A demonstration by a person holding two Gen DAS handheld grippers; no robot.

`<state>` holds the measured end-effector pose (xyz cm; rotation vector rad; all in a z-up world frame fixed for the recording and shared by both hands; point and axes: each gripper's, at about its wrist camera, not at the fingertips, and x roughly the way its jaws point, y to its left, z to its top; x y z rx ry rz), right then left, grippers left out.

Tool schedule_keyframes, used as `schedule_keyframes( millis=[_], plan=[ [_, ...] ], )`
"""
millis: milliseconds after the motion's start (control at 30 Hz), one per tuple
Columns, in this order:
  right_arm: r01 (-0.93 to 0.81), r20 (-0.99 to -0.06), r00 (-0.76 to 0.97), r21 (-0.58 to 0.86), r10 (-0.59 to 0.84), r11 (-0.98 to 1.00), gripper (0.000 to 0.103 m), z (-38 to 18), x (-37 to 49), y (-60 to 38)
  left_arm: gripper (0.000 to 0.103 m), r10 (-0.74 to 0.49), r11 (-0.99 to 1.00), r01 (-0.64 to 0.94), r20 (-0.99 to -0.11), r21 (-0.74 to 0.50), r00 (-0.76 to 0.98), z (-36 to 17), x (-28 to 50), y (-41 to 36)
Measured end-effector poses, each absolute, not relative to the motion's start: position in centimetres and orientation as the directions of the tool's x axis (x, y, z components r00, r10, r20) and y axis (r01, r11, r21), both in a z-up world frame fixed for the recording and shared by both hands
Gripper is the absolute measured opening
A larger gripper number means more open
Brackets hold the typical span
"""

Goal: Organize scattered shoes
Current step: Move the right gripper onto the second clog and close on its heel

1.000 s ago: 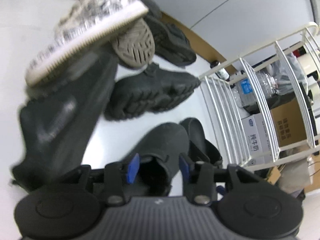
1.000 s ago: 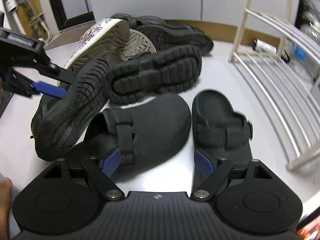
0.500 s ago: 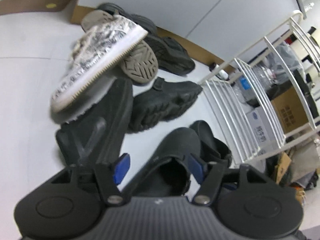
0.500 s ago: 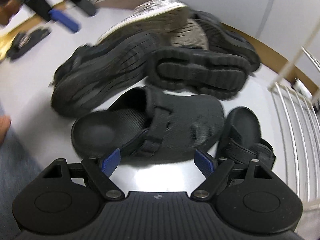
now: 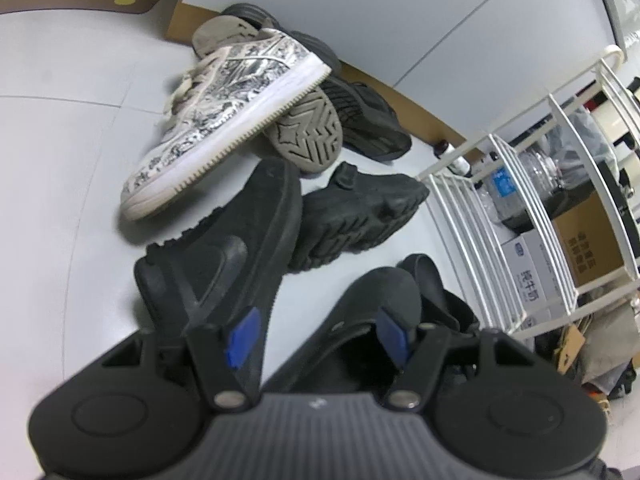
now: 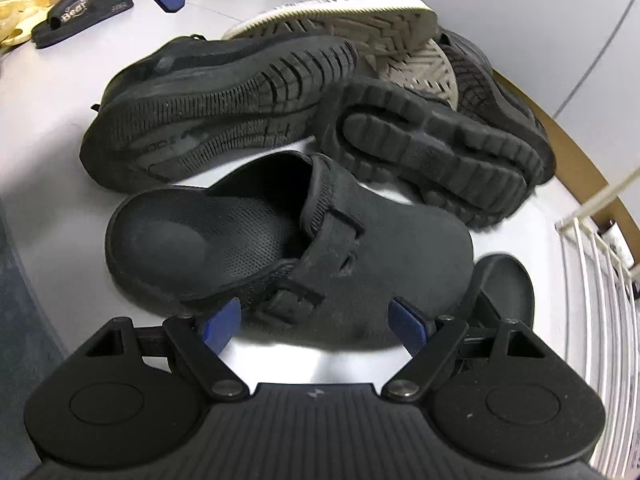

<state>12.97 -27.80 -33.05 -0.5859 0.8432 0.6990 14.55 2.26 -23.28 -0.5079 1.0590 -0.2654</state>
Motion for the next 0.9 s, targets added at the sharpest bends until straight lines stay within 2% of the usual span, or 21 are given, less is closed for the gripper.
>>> schedule_keyframes(
  millis=[167, 400, 533, 700, 900],
  plan=[
    [-0.803, -0.823, 0.45, -0.202, 0.348, 0.561, 0.086, -33.7, 11.9, -25.1, 0.07, -0.426, 0.858, -0.059, -0.77, -0.511, 0.474, -23.7, 14.5, 3.0],
    [-0.769, -0.797, 0.468, -0.155, 0.381, 0.62, 0.085, -33.8, 12.8, -24.0, 0.071, -0.418, 0.857, -0.073, -0.772, -0.509, 0.478, -24.0, 14.5, 3.6],
    [-0.723, -0.776, 0.534, -0.215, 0.335, 0.656, 0.074, -34.4, 12.9, -22.2, 0.071, -0.417, 0.857, -0.074, -0.771, -0.509, 0.481, -23.9, 14.5, 3.7],
    [-0.701, -0.77, 0.55, -0.216, 0.323, 0.68, 0.074, -34.5, 12.4, -21.1, 0.071, -0.416, 0.856, -0.081, -0.773, -0.511, 0.479, -24.1, 14.6, 3.9],
    [-0.745, -0.771, 0.543, -0.26, 0.332, 0.615, 0.08, -34.7, 12.3, -20.9, 0.071, -0.414, 0.854, -0.088, -0.772, -0.513, 0.482, -24.0, 14.5, 4.2]
  ],
)
